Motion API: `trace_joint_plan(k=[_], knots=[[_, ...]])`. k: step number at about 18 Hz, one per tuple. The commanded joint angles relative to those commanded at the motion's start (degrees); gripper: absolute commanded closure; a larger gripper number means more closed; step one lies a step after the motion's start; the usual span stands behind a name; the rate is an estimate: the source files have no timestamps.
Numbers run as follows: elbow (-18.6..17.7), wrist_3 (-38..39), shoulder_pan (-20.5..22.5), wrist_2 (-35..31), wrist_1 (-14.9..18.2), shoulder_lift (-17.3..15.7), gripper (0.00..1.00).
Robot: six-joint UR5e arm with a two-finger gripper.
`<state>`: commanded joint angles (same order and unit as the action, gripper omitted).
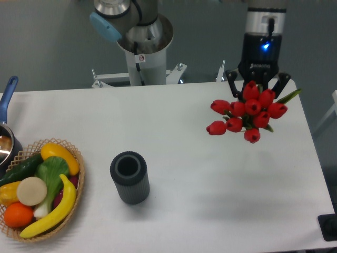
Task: Place the flowers on the table
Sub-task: 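Carry the red tulips toward the black container and lower them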
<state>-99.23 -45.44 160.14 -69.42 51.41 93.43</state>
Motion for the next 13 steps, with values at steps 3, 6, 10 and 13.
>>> trace_joint_plan(k=[3,6,10,13], knots=[[-0.4,-0.3,-1.6,-5.4,1.9,0.2,0.6],[-1.9,-0.6,-3.7,-11.8,2.1,0.5,0.59],[-1.9,-0.5,-5.9,-15.9,2.1,2.5,0.6],[-1.8,-0.6,-6.9,-18.9,2.0,5.2,0.6]])
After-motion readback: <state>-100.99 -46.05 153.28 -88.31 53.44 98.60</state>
